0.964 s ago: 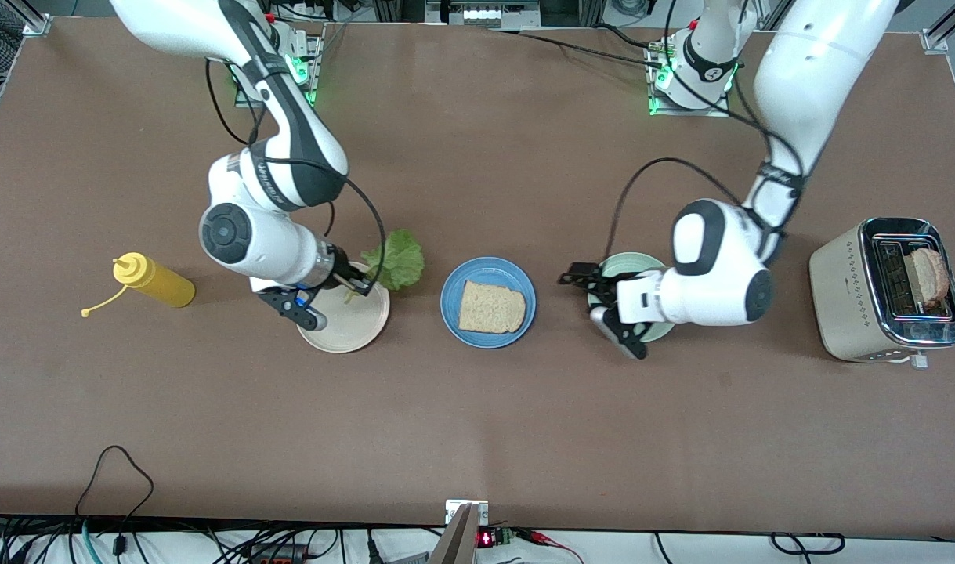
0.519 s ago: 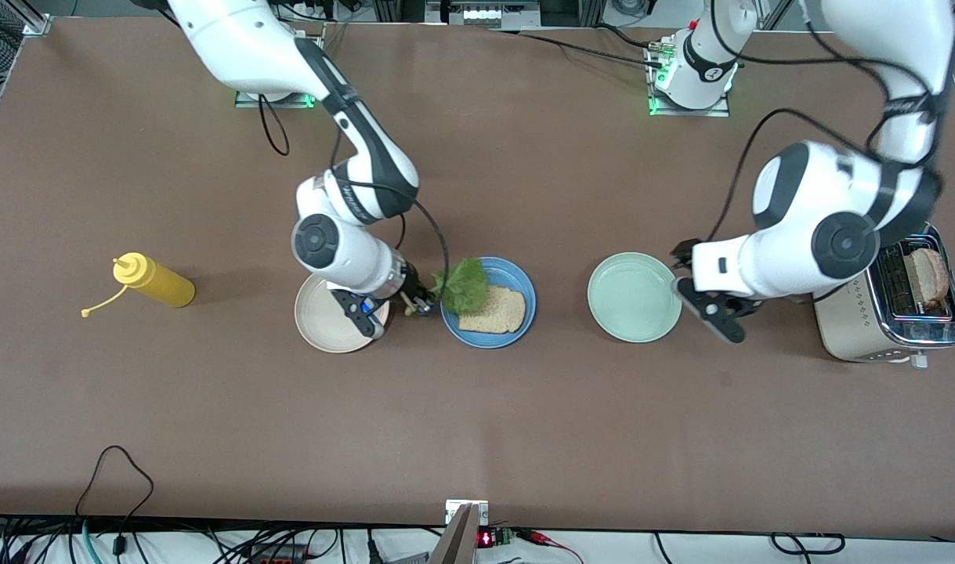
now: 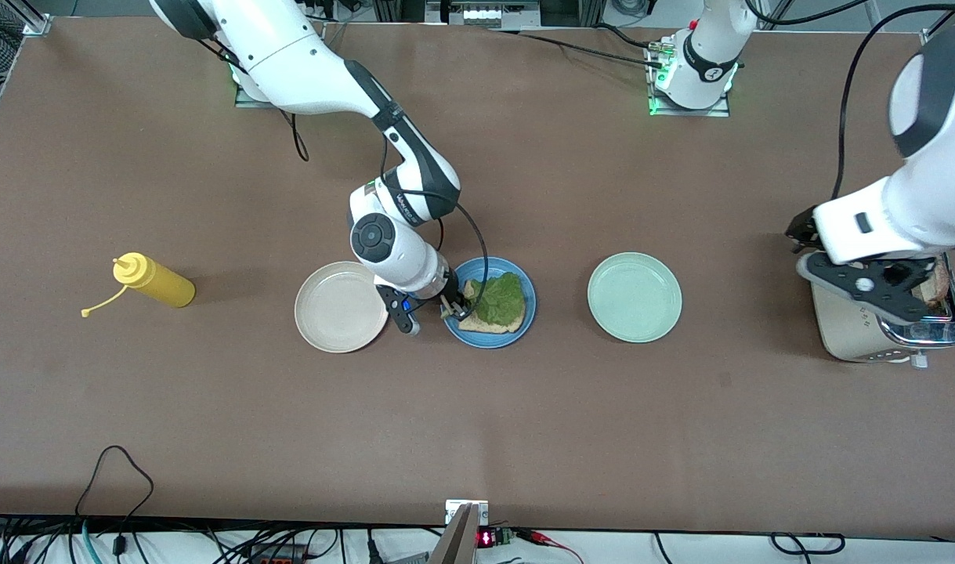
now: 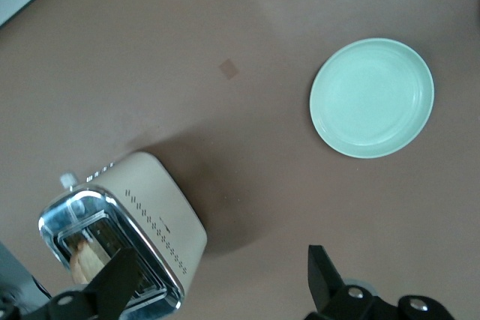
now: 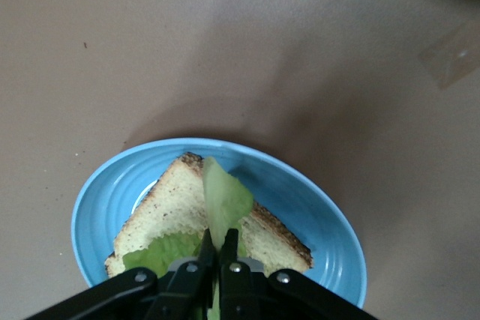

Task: Make sandwich in blue plate with both arms
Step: 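Release the lettuce and move the right gripper back beside the bottle, then grasp the yellow squeeze bottle with the right gripper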

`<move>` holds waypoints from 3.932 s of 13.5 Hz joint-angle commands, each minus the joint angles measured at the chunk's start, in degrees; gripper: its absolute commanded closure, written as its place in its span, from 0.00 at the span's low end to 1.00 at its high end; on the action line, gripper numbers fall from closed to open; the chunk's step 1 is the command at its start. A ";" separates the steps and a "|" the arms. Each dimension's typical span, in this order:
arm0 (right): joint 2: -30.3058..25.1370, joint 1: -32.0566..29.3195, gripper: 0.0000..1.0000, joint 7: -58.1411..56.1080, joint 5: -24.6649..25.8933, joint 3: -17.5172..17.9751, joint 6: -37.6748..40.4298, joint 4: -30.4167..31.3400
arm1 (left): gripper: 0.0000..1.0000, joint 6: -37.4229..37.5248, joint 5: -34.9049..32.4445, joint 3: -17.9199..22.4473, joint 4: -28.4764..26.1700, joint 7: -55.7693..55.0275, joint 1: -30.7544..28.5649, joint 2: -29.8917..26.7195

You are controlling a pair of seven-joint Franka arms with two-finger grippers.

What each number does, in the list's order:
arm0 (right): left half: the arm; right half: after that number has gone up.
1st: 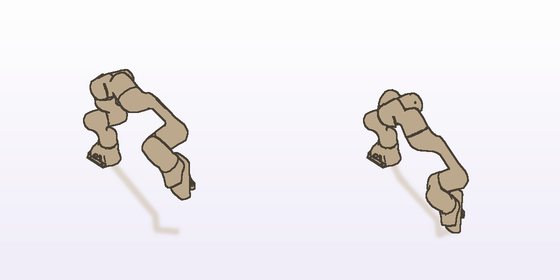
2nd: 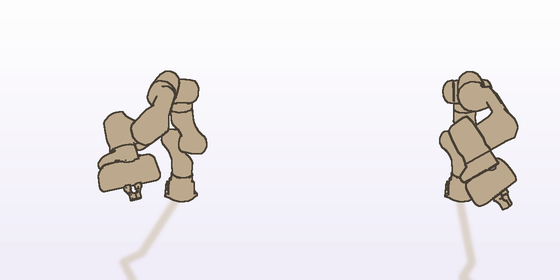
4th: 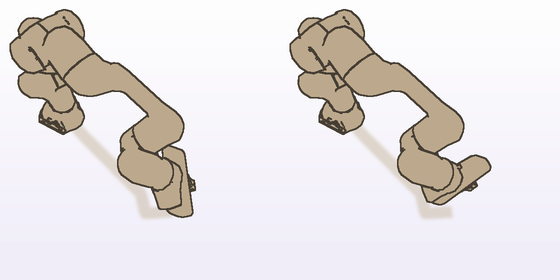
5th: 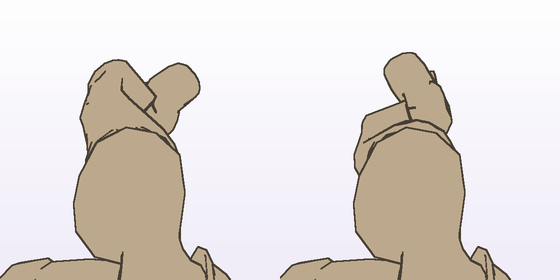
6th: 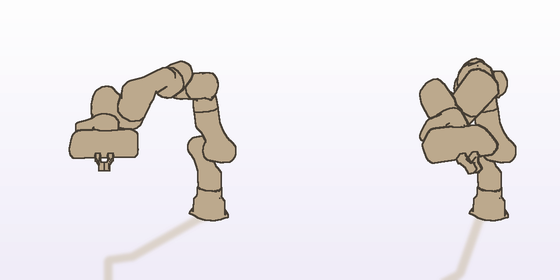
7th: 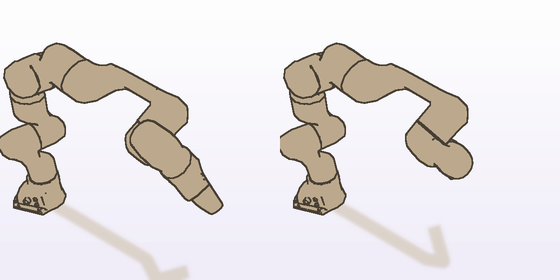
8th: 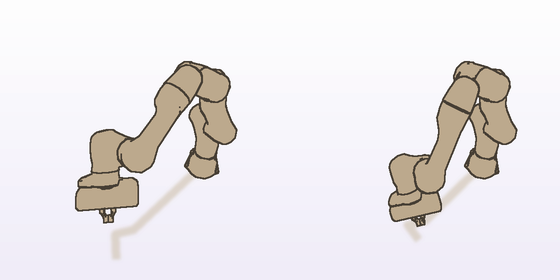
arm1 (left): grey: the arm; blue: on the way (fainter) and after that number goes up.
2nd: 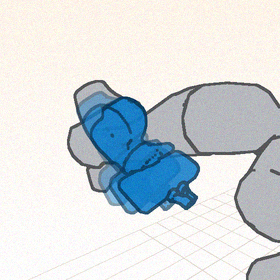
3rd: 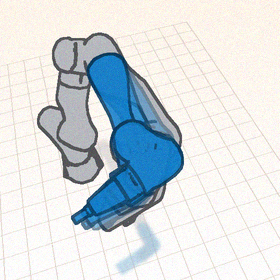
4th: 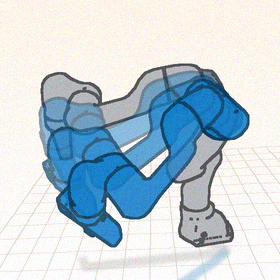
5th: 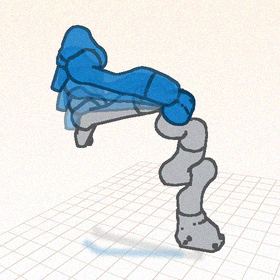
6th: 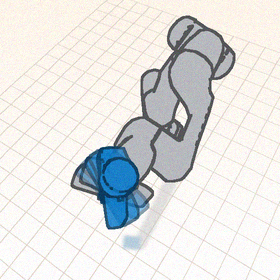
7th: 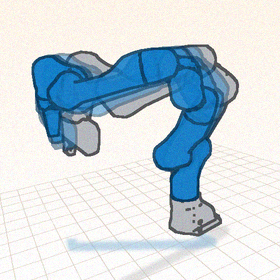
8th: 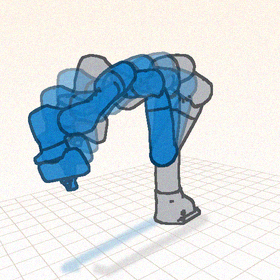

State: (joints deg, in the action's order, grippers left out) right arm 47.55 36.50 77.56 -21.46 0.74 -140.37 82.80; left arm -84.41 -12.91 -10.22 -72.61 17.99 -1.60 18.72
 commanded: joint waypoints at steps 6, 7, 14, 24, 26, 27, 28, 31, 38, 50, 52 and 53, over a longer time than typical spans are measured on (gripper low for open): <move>-3.06 -1.77 0.00 -7.11 2.55 -1.18 7.87 -1.67 | 0.00 1.26 7.37 -0.42 1.42 -12.19 -2.62 -1.40; -4.90 -2.82 0.00 -10.38 3.09 -1.70 11.92 -1.59 | 0.00 1.35 7.37 -0.42 1.41 -12.10 -2.62 -1.41; -19.66 -15.39 0.00 -40.43 6.24 -4.25 39.45 1.83 | 0.00 1.70 7.46 -0.51 1.41 -12.19 -2.53 -1.76; -44.79 -34.62 0.00 -80.85 15.48 -3.82 47.14 24.22 | 0.00 1.88 7.46 -0.33 0.98 -11.40 -2.79 -1.67; -48.50 -40.34 0.00 -94.88 15.49 -3.72 43.35 30.03 | 0.00 1.88 7.46 -0.42 1.06 -11.83 -2.71 -1.67; -48.60 -43.41 0.00 -102.35 15.49 -3.72 42.90 30.49 | 0.00 1.88 7.46 -0.42 1.06 -11.92 -2.71 -1.67; -48.43 -45.79 0.00 -107.65 15.49 -3.72 42.64 30.41 | 0.00 1.88 7.46 -0.42 1.06 -11.92 -2.71 -1.67; -48.08 -51.42 0.00 -125.22 15.40 -3.72 39.22 30.49 | 0.00 1.79 7.46 -0.33 1.06 -11.66 -2.79 -1.67; -39.92 -63.46 0.00 -169.44 0.40 -3.90 30.69 29.88 | 0.00 1.88 7.46 0.11 0.89 -11.40 -2.79 -1.67; -19.17 -72.71 0.00 -208.14 -23.96 -3.64 35.95 23.02 | 0.00 1.88 7.46 0.11 0.89 -11.31 -2.79 -1.67; -17.23 -72.80 0.00 -211.40 -25.99 -3.64 36.04 23.02 | 0.00 1.88 7.46 0.11 0.89 -11.40 -2.79 -1.67; -16.27 -72.80 0.00 -212.63 -26.70 -3.55 36.04 23.02 | 0.00 1.88 7.46 0.11 0.89 -11.31 -2.79 -1.67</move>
State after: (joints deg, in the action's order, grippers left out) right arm 29.25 -34.96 -132.02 -46.20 -3.91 -105.70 107.18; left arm -83.07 -6.18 -10.38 -71.56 6.09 -4.31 17.61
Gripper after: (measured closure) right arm 0.000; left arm 0.000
